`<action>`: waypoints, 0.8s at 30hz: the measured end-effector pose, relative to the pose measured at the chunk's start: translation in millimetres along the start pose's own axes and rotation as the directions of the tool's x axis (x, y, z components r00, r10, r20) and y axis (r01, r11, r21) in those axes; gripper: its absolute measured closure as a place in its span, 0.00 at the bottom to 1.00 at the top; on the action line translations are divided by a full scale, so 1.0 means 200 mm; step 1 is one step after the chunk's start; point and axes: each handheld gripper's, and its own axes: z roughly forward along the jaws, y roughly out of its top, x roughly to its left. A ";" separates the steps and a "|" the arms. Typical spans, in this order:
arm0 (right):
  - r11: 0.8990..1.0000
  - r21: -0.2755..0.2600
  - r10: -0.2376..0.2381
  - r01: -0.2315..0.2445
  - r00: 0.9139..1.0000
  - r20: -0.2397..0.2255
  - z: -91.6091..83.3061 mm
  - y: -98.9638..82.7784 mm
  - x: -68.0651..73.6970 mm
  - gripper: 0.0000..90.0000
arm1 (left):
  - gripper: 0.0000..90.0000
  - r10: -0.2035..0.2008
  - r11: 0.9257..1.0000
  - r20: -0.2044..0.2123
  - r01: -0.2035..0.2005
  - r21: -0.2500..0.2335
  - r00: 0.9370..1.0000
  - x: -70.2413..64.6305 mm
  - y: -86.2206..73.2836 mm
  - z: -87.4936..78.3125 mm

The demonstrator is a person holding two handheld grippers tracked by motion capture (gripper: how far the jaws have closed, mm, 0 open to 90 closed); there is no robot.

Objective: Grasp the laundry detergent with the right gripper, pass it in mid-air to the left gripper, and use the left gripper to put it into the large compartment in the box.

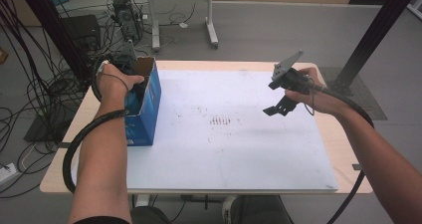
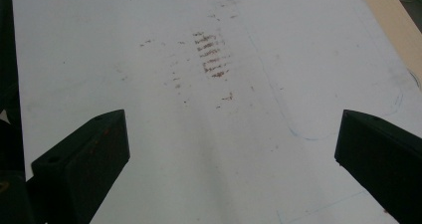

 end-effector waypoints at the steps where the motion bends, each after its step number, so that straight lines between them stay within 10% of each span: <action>1: 1.000 0.001 0.005 -0.005 1.000 0.002 0.00 0.00 0.00 0.01 | 0.41 0.000 1.000 -0.001 0.000 0.000 1.000 0.00 0.00 0.01; 24: 1.000 0.019 0.007 -0.007 1.000 0.016 -0.03 -0.01 -0.01 0.01 | 0.41 0.000 1.000 0.006 0.000 0.001 1.000 0.01 0.00 0.04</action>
